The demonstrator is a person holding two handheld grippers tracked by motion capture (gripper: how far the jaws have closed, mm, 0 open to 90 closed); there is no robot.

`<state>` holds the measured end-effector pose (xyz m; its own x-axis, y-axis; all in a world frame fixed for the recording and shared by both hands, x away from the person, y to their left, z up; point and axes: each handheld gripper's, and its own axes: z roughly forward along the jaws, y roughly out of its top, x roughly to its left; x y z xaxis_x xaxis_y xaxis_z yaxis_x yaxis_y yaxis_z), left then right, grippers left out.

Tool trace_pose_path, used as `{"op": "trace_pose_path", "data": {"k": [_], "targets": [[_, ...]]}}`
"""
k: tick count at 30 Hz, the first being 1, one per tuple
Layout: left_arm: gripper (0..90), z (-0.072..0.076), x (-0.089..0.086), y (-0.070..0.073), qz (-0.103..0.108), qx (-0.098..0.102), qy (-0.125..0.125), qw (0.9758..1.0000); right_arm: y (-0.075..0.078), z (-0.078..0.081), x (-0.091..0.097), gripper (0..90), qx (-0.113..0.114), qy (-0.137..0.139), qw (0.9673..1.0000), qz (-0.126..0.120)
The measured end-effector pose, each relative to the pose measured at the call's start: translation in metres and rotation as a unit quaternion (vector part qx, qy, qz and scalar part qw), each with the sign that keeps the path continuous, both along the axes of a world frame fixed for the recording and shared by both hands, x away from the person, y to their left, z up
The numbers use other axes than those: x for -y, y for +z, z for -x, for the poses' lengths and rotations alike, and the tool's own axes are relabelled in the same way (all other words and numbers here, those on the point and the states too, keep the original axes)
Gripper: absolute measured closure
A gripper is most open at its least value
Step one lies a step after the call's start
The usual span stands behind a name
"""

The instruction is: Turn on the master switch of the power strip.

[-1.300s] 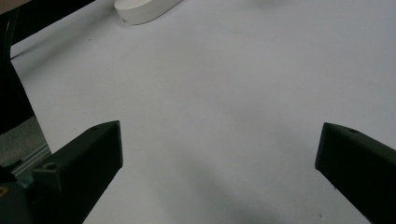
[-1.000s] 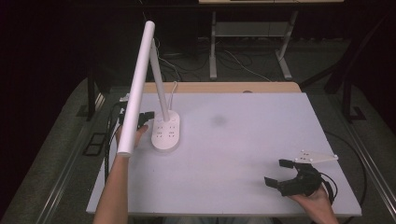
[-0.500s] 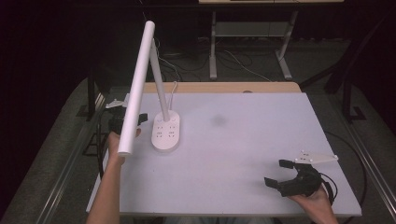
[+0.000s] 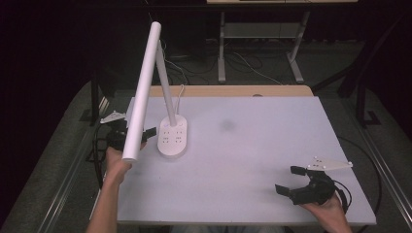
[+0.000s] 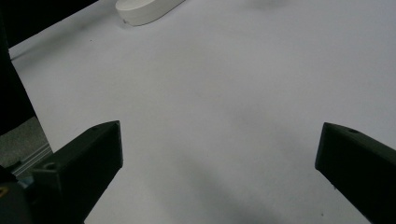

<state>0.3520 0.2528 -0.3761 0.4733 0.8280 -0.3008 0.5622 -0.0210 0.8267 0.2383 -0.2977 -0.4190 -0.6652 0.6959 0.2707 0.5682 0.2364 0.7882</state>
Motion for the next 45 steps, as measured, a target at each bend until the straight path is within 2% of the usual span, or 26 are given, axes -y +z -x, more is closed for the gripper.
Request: {"op": "trace_pose_path", "data": {"k": [3, 6, 8, 10, 12, 20, 25, 29, 32, 36, 44, 45], "targets": [[15.4, 0.008, 0.001, 0.001, 0.0, 0.003, -0.014, 0.9999, 0.0, 0.0, 0.0, 0.2, 0.0, 0.001, 1.0, 0.001], [0.0, 0.013, 0.002, -0.001, 0.021, -0.003, -0.037, 0.9991, 0.0, 0.0, 0.0, 0.2, 0.0, 0.0, 1.0, 0.0], [0.0, 0.019, 0.002, -0.002, 0.03, 0.004, -0.04, 0.9987, 0.0, 0.0, 0.0, 0.3, 0.001, 0.0, 1.0, 0.001], [0.0, 0.024, 0.004, -0.003, 0.019, 0.0, -0.044, 0.9989, 0.0, 0.0, 0.0, 0.2, 0.001, -0.001, 1.0, 0.0], [0.0, 0.031, 0.007, -0.004, 0.017, 0.004, -0.048, 0.9987, 0.0, 0.001, 0.0, 0.2, -0.001, -0.002, 1.0, 0.0], [0.0, 0.055, 0.01, -0.009, 0.037, 0.025, -0.043, 0.9981, 0.0, 0.001, 0.0, 0.2, 0.001, -0.001, 1.0, 0.001], [0.0, 0.071, 0.016, -0.014, 0.039, 0.026, -0.05, 0.9977, 0.001, 0.001, 0.0, 0.2, 0.002, 0.0, 1.0, 0.001], [0.0, 0.082, 0.024, -0.018, 0.03, 0.026, -0.063, 0.9972, 0.001, 0.001, 0.0, 0.2, 0.002, -0.001, 1.0, 0.001], [0.0, 0.09, 0.028, -0.019, 0.035, 0.03, -0.066, 0.9967, 0.001, 0.001, -0.001, 0.2, 0.003, -0.001, 1.0, 0.001], [0.0, 0.099, 0.037, -0.024, 0.021, 0.033, -0.081, 0.996, 0.001, 0.001, 0.0, 0.2, 0.002, -0.001, 1.0, 0.001], [0.0, 0.105, 0.046, -0.037, 0.003, 0.021, -0.106, 0.9941, 0.001, 0.002, 0.0, 0.2, 0.002, -0.002, 1.0, 0.001], [0.0, 0.105, 0.046, -0.038, 0.006, 0.02, -0.106, 0.9941, 0.001, 0.002, 0.0, 0.2, 0.002, -0.002, 1.0, 0.0]]}}
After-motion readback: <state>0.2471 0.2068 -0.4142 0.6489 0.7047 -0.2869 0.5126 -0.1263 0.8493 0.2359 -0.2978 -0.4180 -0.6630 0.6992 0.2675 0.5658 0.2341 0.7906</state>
